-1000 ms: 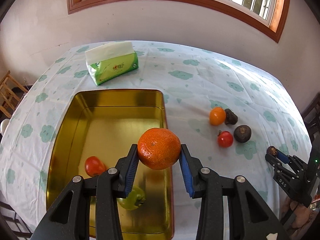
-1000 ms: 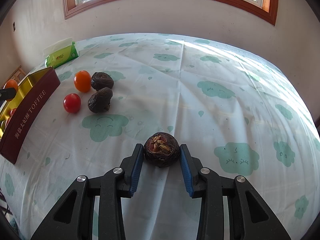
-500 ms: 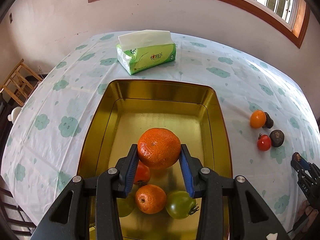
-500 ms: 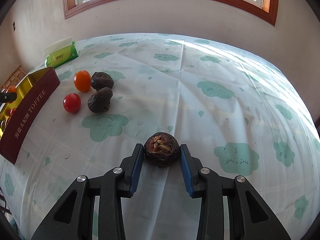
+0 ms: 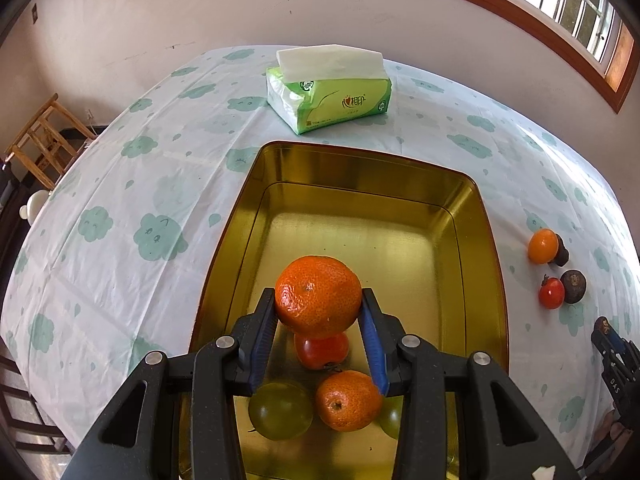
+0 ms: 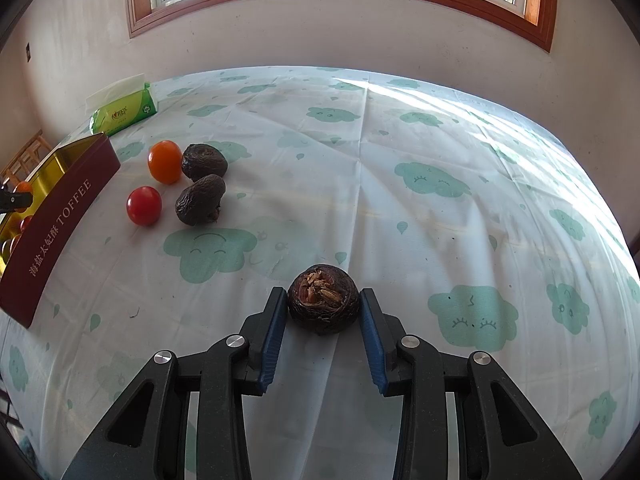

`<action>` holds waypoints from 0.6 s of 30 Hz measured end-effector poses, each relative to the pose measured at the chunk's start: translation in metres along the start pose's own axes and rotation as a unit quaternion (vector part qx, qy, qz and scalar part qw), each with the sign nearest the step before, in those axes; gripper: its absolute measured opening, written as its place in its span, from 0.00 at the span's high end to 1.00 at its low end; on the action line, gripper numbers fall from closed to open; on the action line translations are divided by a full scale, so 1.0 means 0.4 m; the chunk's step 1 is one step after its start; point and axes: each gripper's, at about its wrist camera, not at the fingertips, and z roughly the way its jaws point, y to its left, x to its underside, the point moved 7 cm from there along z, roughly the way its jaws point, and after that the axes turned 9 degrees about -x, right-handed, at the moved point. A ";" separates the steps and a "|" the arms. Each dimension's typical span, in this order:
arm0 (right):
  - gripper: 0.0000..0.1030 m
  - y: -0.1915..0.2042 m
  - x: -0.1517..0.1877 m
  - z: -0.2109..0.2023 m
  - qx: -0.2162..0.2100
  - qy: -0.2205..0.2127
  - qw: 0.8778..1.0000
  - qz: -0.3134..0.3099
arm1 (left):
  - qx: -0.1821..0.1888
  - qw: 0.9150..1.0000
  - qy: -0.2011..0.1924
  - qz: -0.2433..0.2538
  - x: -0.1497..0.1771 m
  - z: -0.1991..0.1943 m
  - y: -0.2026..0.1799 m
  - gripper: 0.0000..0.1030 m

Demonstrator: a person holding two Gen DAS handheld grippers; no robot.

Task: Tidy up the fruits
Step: 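Carry the mandarin over the tin and open the left tool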

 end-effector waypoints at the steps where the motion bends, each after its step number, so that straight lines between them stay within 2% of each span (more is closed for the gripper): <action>1: 0.63 0.000 0.000 0.000 0.000 0.000 1.000 0.000 | -0.001 1.000 0.000 -0.001 0.000 0.000 0.005 0.65; 8: 0.63 -0.001 0.000 0.000 0.000 0.000 1.000 0.000 | -0.017 1.000 0.010 -0.007 0.015 0.010 0.043 0.65; 18: 0.63 0.001 0.000 0.000 0.001 0.000 1.000 -0.001 | -0.015 1.000 0.015 -0.004 0.038 0.011 0.060 0.65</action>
